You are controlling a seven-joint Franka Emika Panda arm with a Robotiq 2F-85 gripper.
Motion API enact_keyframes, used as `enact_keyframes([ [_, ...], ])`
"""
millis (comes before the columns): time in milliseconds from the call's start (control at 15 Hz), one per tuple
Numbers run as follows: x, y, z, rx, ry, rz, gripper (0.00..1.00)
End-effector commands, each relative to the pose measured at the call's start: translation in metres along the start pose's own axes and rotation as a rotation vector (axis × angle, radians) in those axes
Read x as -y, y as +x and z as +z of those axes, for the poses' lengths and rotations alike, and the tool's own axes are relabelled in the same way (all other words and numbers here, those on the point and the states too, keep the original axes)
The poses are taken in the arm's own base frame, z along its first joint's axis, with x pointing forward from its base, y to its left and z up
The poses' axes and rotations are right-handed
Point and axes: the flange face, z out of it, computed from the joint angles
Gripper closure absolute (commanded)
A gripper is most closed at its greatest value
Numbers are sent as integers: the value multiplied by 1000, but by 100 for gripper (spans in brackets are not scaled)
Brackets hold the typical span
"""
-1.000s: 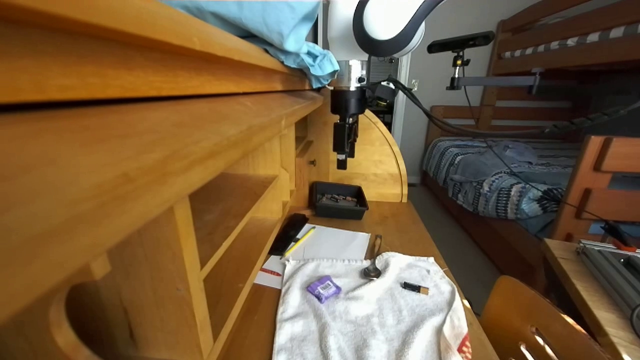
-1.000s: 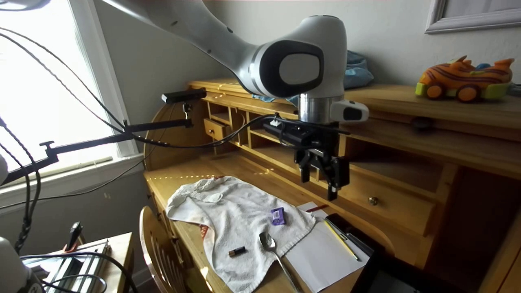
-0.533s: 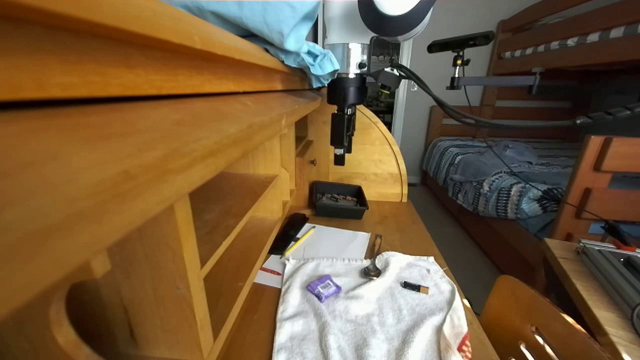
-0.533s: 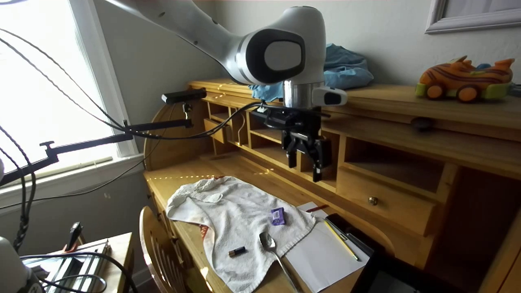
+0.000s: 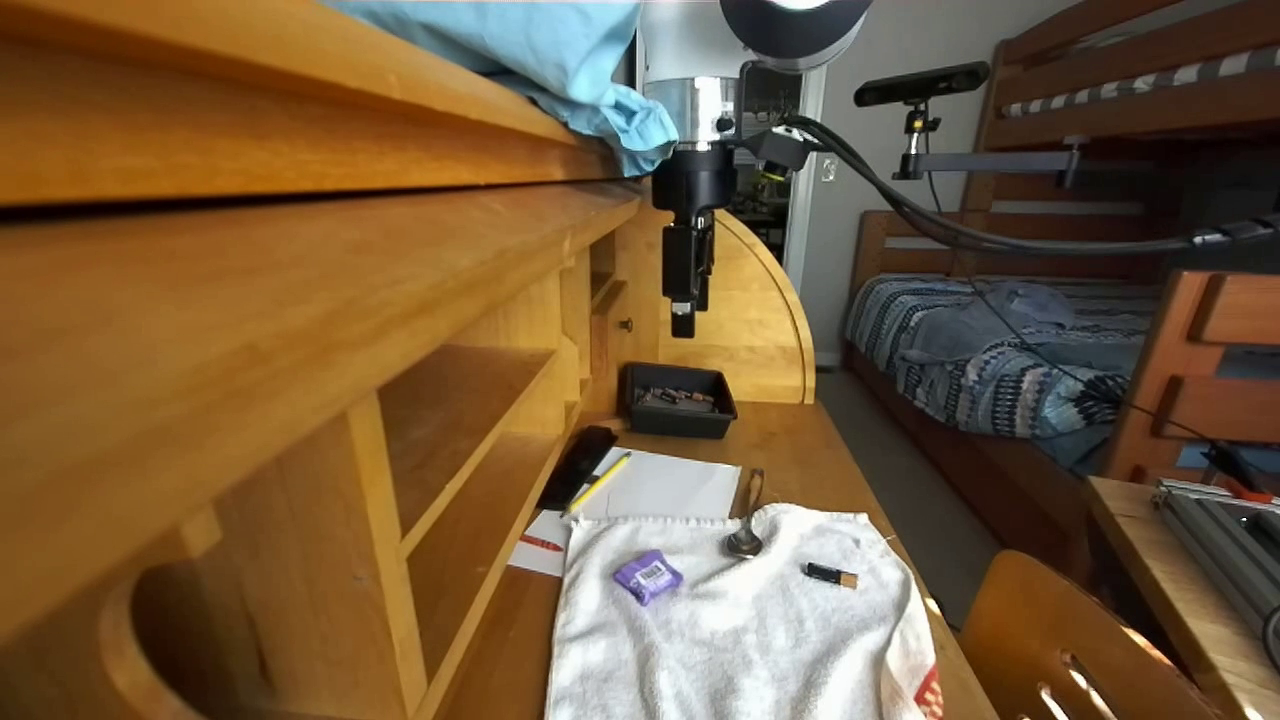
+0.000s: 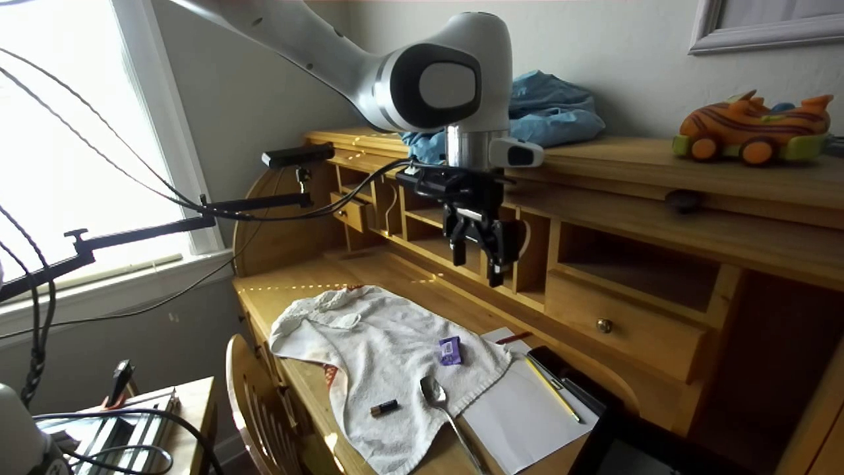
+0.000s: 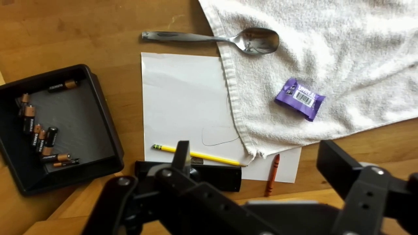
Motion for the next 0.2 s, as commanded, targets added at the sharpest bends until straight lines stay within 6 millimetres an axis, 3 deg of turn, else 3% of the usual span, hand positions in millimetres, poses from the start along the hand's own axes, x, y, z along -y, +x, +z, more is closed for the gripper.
enact_keyframes([
  [0,0,0,0,2,-4,4,0],
  [133,1,-1,0,3,-8,8,0],
])
